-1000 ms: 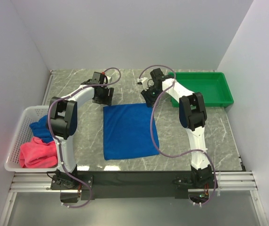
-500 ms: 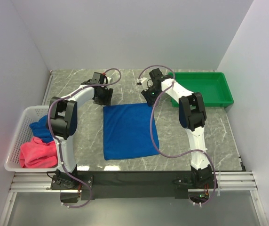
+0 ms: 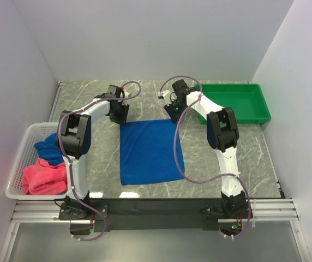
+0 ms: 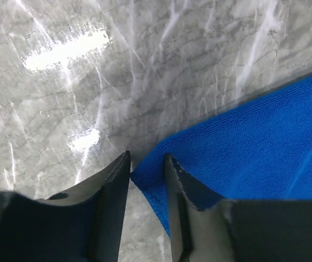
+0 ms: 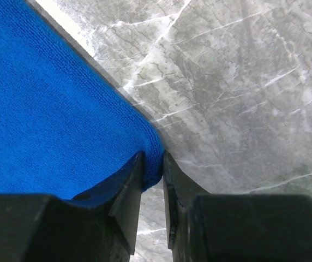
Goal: Fold and stack the towels
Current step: Fold the towel
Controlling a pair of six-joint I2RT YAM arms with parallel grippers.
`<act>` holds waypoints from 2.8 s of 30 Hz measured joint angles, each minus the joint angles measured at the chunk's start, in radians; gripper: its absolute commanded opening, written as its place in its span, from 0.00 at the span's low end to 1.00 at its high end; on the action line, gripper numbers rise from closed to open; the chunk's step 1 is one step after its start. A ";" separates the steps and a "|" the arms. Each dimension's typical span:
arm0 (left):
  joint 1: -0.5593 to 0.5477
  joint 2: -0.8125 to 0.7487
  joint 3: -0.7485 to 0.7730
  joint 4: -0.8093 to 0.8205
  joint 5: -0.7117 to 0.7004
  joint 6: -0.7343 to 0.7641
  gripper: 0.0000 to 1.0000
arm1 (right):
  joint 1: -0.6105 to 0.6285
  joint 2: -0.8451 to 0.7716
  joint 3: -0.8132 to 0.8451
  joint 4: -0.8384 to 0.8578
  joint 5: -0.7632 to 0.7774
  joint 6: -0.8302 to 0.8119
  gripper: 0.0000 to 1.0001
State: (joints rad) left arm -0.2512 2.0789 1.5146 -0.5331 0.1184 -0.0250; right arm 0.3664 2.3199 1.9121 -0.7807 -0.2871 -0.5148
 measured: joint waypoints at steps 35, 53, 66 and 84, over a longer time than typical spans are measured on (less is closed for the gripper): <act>0.040 -0.160 -0.069 0.092 0.023 0.042 0.01 | 0.011 -0.203 -0.121 0.183 0.135 0.057 0.00; 0.013 -0.360 -0.180 0.163 0.021 0.043 0.01 | 0.030 -0.376 -0.286 0.279 0.233 0.057 0.00; -0.014 -0.488 -0.353 0.214 0.020 -0.069 0.01 | 0.055 -0.535 -0.531 0.389 0.302 0.059 0.00; -0.089 -0.678 -0.553 0.191 -0.062 -0.223 0.01 | 0.150 -0.771 -0.793 0.421 0.388 0.134 0.00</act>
State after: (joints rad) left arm -0.3405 1.4006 0.9615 -0.3424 0.0563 -0.2478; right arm 0.5167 1.5494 1.1187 -0.3595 0.1005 -0.3805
